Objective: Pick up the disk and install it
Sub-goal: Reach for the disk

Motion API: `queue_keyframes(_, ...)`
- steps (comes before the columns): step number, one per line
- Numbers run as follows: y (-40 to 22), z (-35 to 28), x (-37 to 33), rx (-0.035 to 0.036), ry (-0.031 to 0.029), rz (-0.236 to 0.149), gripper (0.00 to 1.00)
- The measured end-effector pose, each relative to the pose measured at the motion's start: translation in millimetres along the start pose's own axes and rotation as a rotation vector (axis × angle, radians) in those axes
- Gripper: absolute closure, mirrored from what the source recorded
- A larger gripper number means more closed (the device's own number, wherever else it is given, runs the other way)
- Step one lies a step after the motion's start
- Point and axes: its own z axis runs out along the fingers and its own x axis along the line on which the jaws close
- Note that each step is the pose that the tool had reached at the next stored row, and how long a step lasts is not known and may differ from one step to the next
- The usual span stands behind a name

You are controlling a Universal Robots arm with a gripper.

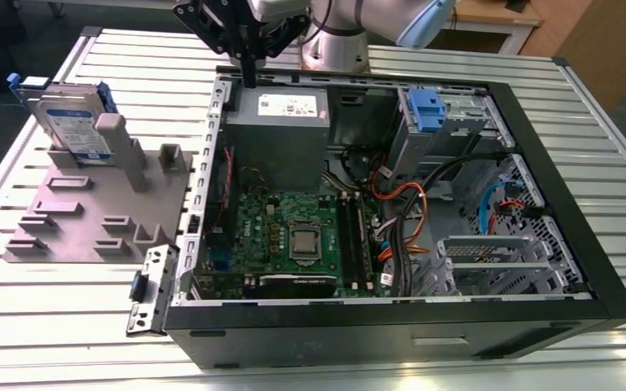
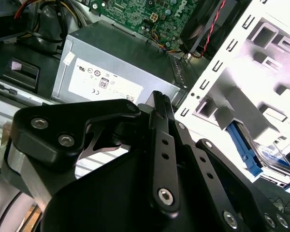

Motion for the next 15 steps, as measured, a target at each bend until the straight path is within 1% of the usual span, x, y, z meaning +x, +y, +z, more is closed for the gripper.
queue_keyframes(6, -0.1, 0.0, 1.3, 0.0, -0.0001, 0.0, 0.89)
queue_keyframes(15, -0.4, -0.1, 5.1, 0.0, 0.0, 0.0, 0.89)
